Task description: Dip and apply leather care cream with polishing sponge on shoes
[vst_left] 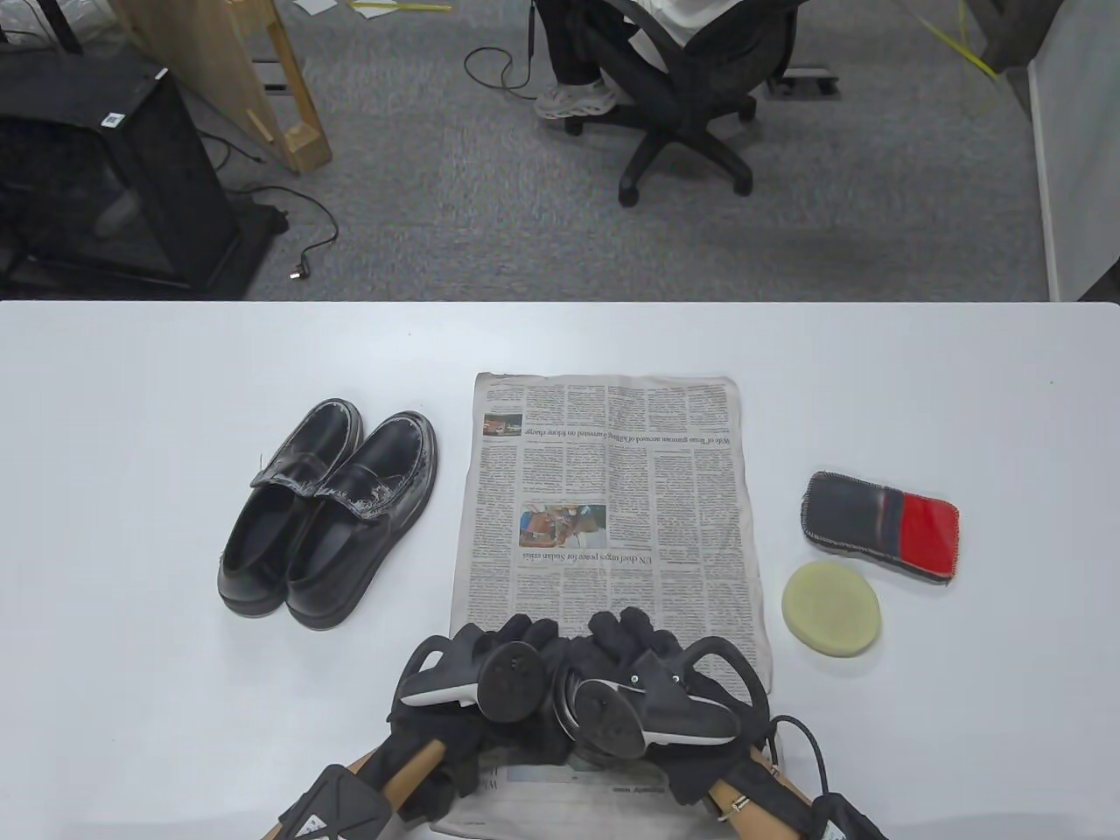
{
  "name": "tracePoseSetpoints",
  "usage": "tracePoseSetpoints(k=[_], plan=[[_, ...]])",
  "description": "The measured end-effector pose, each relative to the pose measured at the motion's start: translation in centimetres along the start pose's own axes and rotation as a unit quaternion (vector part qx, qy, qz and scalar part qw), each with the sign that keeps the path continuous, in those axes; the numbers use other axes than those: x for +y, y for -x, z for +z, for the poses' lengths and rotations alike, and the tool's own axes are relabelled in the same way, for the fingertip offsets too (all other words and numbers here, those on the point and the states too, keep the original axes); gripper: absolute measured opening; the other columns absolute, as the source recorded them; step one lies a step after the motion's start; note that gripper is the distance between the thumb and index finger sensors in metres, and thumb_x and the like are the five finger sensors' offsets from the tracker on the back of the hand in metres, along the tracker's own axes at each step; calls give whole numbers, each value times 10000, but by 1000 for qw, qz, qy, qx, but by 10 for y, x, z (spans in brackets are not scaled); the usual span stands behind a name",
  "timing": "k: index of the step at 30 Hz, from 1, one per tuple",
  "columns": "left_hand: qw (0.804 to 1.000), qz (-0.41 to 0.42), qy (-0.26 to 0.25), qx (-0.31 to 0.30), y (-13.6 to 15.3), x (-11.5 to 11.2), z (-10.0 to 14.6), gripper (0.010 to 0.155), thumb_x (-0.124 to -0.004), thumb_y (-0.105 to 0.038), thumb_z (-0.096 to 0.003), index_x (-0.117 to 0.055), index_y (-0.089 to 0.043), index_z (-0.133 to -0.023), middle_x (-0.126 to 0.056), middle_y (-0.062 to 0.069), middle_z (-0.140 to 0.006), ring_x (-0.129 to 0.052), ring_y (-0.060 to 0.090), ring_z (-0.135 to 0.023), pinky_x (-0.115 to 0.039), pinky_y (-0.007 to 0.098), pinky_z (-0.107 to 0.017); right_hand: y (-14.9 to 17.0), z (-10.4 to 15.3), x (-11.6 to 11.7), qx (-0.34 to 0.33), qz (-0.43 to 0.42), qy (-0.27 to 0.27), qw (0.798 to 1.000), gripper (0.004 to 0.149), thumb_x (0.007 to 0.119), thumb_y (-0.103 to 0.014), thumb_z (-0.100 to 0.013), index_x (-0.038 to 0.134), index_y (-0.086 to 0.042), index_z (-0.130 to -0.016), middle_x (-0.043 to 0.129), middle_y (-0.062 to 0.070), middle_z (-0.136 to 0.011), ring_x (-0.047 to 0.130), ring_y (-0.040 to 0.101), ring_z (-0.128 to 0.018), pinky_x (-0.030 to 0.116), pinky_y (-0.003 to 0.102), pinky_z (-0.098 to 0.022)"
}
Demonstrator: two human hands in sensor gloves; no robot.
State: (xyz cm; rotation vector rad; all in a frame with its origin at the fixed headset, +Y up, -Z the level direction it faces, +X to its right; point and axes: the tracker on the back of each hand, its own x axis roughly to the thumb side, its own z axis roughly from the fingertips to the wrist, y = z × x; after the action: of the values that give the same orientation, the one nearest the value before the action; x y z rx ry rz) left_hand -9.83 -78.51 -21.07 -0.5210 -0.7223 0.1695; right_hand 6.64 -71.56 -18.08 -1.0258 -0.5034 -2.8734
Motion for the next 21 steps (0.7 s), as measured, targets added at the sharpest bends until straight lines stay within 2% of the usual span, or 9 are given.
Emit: tracePoseSetpoints(k=[2, 6, 8, 11, 12, 14, 16, 18, 21], plan=[[1000, -1, 0, 1, 0, 0, 0, 1034, -742, -597, -466, -265, -53, -1205, -188, 273, -1232, -213, 533, -1036, -318, 658, -686, 0, 1, 1, 12, 56, 21, 998, 879, 697, -636, -434, 362, -264, -1157, 366, 195, -1224, 477, 518, -1071, 587, 586, -740], [1000, 1, -4, 7, 0, 0, 0, 1026, -752, -576, -450, -284, -58, -1202, -203, 266, -1231, -224, 528, -1036, -324, 656, -686, -10, -6, 6, 51, 104, 44, 992, 940, 571, -722, -449, 367, -170, -1182, 475, 293, -1182, 656, 596, -914, 702, 634, -636], [1000, 1, -5, 8, 0, 0, 0, 1019, -752, -573, -450, -290, -66, -1203, -206, 258, -1232, -227, 521, -1038, -327, 652, -688, -16, -8, 9, 83, 138, 51, 986, 976, 458, -749, -482, 385, -81, -1190, 557, 347, -1127, 771, 595, -787, 811, 548, -554], [1000, 1, -4, 9, 0, 0, 0, 1013, -750, -576, -452, -292, -74, -1203, -207, 251, -1234, -229, 511, -1041, -328, 646, -691, -17, -9, 8, 83, 152, 42, 984, 977, 392, -740, -510, 374, -45, -1196, 571, 360, -1118, 807, 578, -753, 850, 465, -517], [1000, 0, -4, 10, 0, 0, 0, 1009, -752, -573, -454, -296, -76, -1203, -211, 249, -1235, -232, 510, -1042, -331, 644, -692, -14, -7, 6, 72, 134, 27, 988, 965, 415, -723, -515, 355, -44, -1197, 547, 363, -1131, 792, 589, -782, 834, 471, -543], [1000, -5, -5, 13, 0, 0, 0, 989, -761, -556, -463, -298, -87, -1200, -215, 241, -1235, -235, 503, -1044, -335, 639, -694, -7, -2, 3, 22, 66, -16, 997, 977, 568, -698, -481, 285, -98, -1198, 401, 397, -1173, 600, 657, -958, 668, 640, -674], [1000, -7, -5, 14, 0, 0, 0, 989, -762, -558, -463, -300, -87, -1200, -214, 240, -1234, -237, 503, -1043, -337, 641, -693, -3, 1, 6, 21, 59, -17, 998, 1013, 680, -671, -433, 274, -128, -1186, 346, 390, -1180, 554, 668, -979, 662, 635, -685], [1000, -10, -4, 15, -1, 0, -1, 989, -757, -559, -461, -298, -85, -1198, -209, 243, -1233, -235, 509, -1041, -335, 644, -693, -3, 1, 8, 25, 84, -6, 996, 1053, 683, -697, -391, 252, -147, -1180, 338, 367, -1187, 593, 645, -976, 686, 585, -700], [1000, -4, -6, 18, -1, 0, -1, 987, -765, -549, -453, -307, -88, -1196, -216, 240, -1231, -238, 505, -1041, -335, 643, -691, -9, 1, 10, 38, 110, -1, 993, 1037, 606, -719, -430, 267, -94, -1184, 396, 409, -1156, 695, 648, -903, 740, 558, -659]])
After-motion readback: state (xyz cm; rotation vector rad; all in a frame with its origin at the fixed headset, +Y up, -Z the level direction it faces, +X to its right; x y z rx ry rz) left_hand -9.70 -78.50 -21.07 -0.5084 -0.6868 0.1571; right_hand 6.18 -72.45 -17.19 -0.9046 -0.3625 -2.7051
